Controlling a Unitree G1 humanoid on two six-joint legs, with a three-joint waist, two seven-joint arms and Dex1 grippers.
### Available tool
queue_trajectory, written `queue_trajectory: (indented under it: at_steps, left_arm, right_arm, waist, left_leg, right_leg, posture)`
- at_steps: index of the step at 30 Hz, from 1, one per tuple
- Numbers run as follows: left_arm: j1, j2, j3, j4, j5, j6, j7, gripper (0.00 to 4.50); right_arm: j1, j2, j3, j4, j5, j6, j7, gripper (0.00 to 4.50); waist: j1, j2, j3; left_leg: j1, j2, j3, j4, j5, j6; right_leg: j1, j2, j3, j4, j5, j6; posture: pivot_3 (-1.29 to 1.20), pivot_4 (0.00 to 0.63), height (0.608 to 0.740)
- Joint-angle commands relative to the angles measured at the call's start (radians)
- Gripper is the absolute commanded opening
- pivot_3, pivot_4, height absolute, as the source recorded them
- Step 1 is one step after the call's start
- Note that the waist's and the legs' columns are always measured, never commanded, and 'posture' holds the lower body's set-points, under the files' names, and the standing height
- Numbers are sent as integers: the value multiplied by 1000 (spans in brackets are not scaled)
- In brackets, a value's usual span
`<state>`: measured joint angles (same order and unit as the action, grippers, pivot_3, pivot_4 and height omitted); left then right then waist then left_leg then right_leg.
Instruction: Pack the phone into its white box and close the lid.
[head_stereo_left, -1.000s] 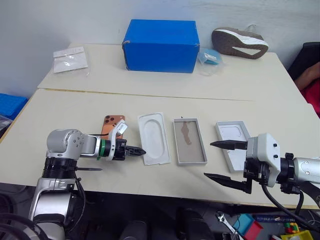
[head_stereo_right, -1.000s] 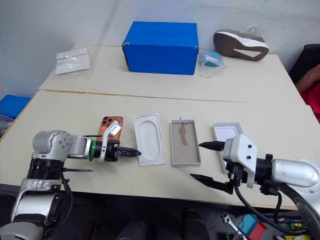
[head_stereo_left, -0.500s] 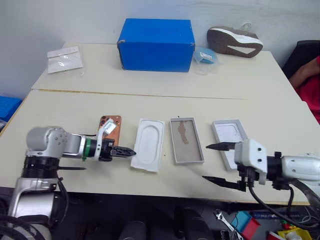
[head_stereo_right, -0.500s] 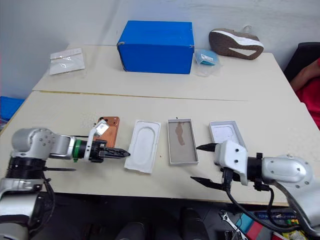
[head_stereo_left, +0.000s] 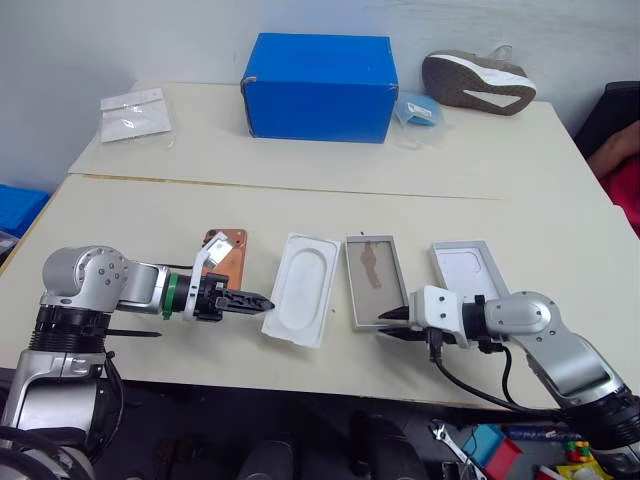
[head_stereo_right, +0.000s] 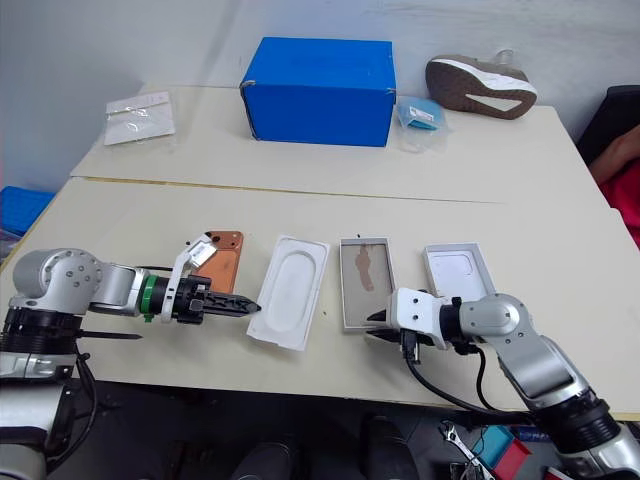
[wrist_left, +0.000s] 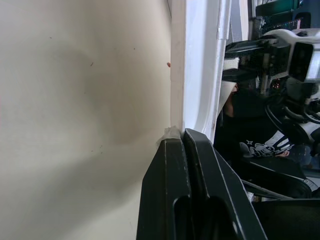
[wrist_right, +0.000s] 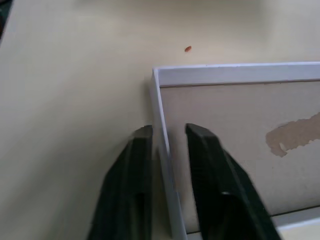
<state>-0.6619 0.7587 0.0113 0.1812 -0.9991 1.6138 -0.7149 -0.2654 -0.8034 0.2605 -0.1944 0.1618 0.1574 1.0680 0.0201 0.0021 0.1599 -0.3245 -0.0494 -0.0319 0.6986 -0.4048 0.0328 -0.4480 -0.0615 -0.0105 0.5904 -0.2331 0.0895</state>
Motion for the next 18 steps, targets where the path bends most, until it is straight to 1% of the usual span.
queue_trajectory:
  at_steps: [1, 7, 10, 13, 18]
  left_arm:
    - [-29, 1, 49, 35, -83, 1, 35, 0]
    - [-44, 5, 41, 44, -165, 1, 105, 0]
    - [-58, -7, 37, 60, -214, 1, 145, 0]
    - [-58, -22, 29, 44, -255, 1, 186, 0]
    - [-83, -84, 25, 65, -290, 1, 268, 0]
  right_arm:
    - [1, 9, -2, -13, 4, -29, 31, 33]
    - [47, 6, -10, -168, 57, 54, 39, 33]
    - [64, 24, -8, -234, 63, 139, -7, 33]
    - [70, 31, 7, -241, 22, 165, -37, 33]
    - [79, 38, 30, -214, -29, 158, -57, 33]
  waist:
    - [-1, 0, 0]
    - [0, 0, 0]
    - [0, 0, 0]
    - [0, 0, 0]
    - [2, 0, 0]
  left_leg:
    - [0, 0, 0, 0, 0, 0]
    - [-1, 0, -2, 0, 0, -1]
    - [-1, 0, -3, 1, 0, -1]
    - [-1, 0, -3, 1, 1, -1]
    - [-1, 0, -3, 1, 1, -2]
  right_leg:
    - [0, 0, 0, 0, 0, 0]
    - [0, 0, -2, 0, 0, 0]
    - [0, 0, -2, 0, 0, 0]
    - [0, 0, -2, 0, 0, 0]
    - [0, 0, -2, 0, 0, 0]
  posture:
    - [0, 150, 740]
    - [0, 150, 740]
    - [0, 150, 740]
    - [0, 150, 740]
    - [0, 150, 740]
